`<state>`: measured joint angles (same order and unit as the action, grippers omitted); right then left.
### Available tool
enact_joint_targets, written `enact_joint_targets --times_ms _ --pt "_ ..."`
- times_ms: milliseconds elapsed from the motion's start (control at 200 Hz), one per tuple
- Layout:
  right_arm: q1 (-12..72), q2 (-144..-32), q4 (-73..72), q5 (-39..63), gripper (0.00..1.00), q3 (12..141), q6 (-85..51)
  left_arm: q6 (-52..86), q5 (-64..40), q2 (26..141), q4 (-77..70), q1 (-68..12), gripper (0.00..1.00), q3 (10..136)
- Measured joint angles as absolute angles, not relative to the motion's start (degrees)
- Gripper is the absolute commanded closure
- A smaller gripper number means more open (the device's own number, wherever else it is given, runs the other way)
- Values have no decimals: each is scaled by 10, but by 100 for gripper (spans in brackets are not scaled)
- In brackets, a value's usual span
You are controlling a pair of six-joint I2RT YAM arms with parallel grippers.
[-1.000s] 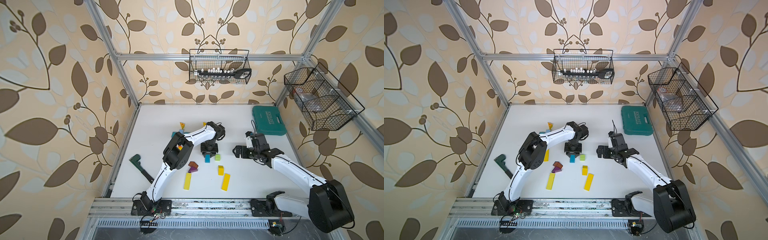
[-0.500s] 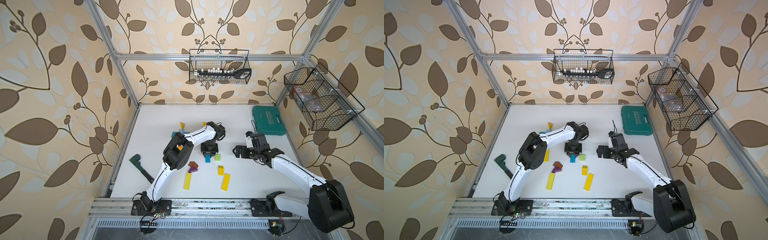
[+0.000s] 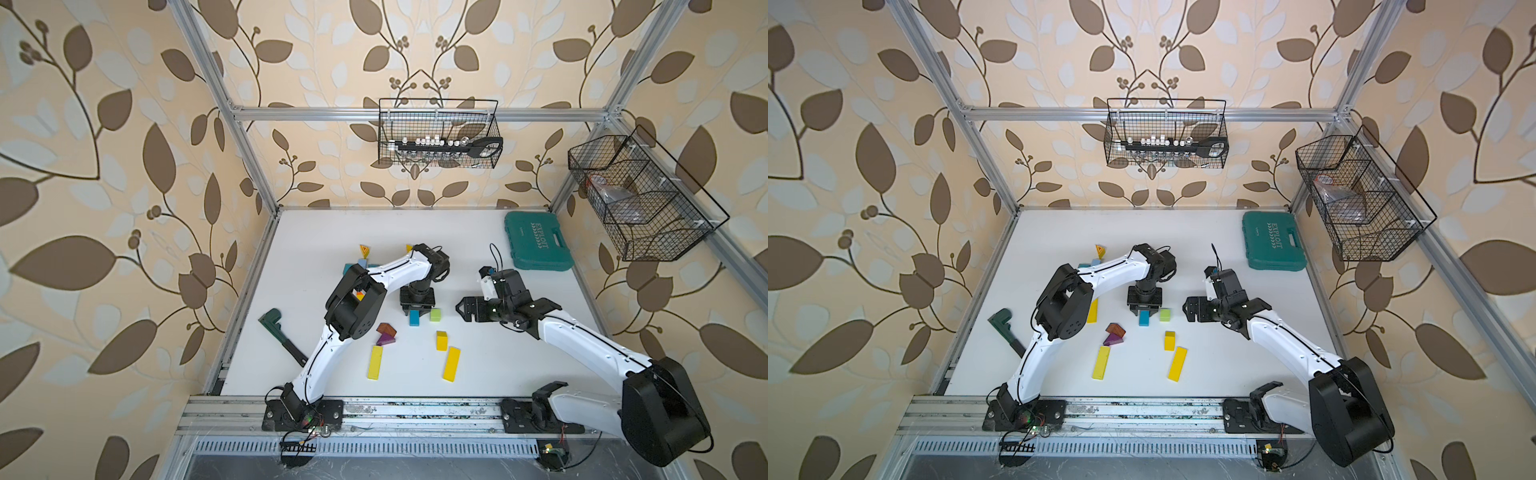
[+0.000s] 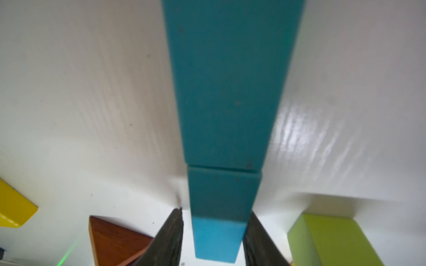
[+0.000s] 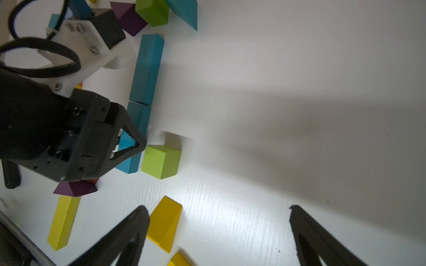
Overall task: Assemble a small pinwheel with building blocks
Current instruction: Assemble the building block at the center of the board.
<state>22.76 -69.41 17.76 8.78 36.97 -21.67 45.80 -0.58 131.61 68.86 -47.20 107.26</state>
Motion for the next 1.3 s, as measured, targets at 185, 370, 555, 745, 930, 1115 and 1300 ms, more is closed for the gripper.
enact_joint_targets --times_ms 185,370,555,745,930,1115,1300 --pt "288 -697 178 68 5 372 -236 466 4 1264 685 -472 38 1023" --pt "342 -714 178 27 5 392 -253 466 10 1186 669 -472 38 979" --pt "343 -696 194 -21 4 392 -264 461 -5 1190 637 -472 44 978" --pt "332 -670 205 -41 4 392 -266 450 -21 1228 615 -472 44 990" --pt "327 -671 208 -44 4 392 -266 450 -22 1252 609 -472 44 998" --pt "325 -681 208 -43 4 392 -266 450 -22 1255 609 -472 45 999" --pt "324 -692 208 -43 3 392 -266 450 -23 1267 608 -472 50 1006"
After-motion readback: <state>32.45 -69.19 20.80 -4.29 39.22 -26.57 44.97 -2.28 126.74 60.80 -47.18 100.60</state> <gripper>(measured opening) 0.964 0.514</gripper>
